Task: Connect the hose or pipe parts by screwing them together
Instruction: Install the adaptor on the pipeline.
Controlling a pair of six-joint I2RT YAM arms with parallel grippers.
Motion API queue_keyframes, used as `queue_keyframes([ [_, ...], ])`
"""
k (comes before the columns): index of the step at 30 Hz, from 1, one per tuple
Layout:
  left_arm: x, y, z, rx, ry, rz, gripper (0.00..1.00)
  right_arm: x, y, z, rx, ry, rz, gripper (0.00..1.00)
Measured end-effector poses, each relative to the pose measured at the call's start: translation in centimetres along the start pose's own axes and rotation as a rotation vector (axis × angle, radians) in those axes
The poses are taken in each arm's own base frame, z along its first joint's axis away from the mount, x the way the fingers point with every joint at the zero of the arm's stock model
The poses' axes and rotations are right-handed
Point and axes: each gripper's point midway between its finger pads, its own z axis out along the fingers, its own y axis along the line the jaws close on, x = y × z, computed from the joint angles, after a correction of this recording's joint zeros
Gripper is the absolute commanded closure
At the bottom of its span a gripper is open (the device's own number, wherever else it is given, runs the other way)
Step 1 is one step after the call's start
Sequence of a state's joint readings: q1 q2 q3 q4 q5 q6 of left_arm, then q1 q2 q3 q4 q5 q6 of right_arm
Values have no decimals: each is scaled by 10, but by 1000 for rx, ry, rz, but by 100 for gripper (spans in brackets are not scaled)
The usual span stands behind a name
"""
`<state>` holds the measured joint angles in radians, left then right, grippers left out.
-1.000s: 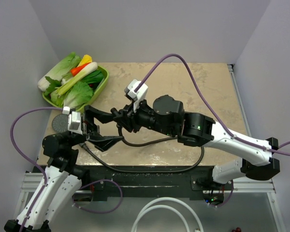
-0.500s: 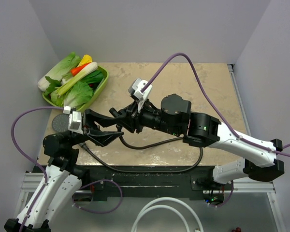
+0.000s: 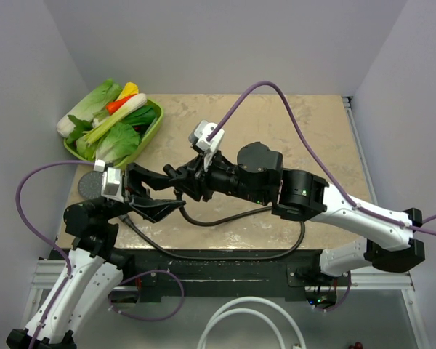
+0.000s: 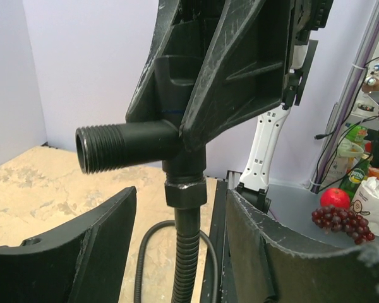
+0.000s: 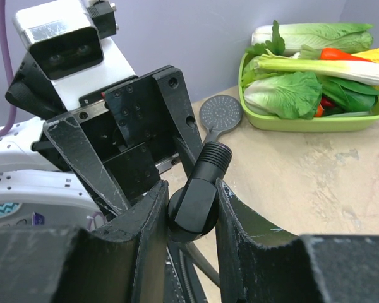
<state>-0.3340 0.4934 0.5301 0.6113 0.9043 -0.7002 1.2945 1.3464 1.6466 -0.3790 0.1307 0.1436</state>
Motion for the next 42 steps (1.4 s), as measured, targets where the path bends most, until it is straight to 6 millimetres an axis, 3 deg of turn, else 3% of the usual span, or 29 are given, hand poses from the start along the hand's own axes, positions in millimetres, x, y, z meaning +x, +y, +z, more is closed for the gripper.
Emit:
queue_keyframes([
  [8,0,-1,0,3,2,-16,52,11,-1,5,5,34,-19,100],
  [19,3,0,-1,1,14,-27,39,8,-2,4,4,30,-41,100],
  [21,5,1,-1,-5,20,-35,39,5,-2,3,2,26,-44,100],
  [26,9,3,-1,-13,31,-45,54,1,-1,2,-4,17,-49,100],
  [33,8,3,-1,-12,30,-37,44,1,2,2,-17,19,-49,100],
  [36,8,2,-1,-12,29,-38,36,1,2,2,-17,19,-49,100],
  [39,7,2,-1,-11,27,-47,37,1,2,2,-17,19,-49,100],
  [42,7,1,-1,-10,25,-49,44,1,2,2,-17,19,-49,100],
])
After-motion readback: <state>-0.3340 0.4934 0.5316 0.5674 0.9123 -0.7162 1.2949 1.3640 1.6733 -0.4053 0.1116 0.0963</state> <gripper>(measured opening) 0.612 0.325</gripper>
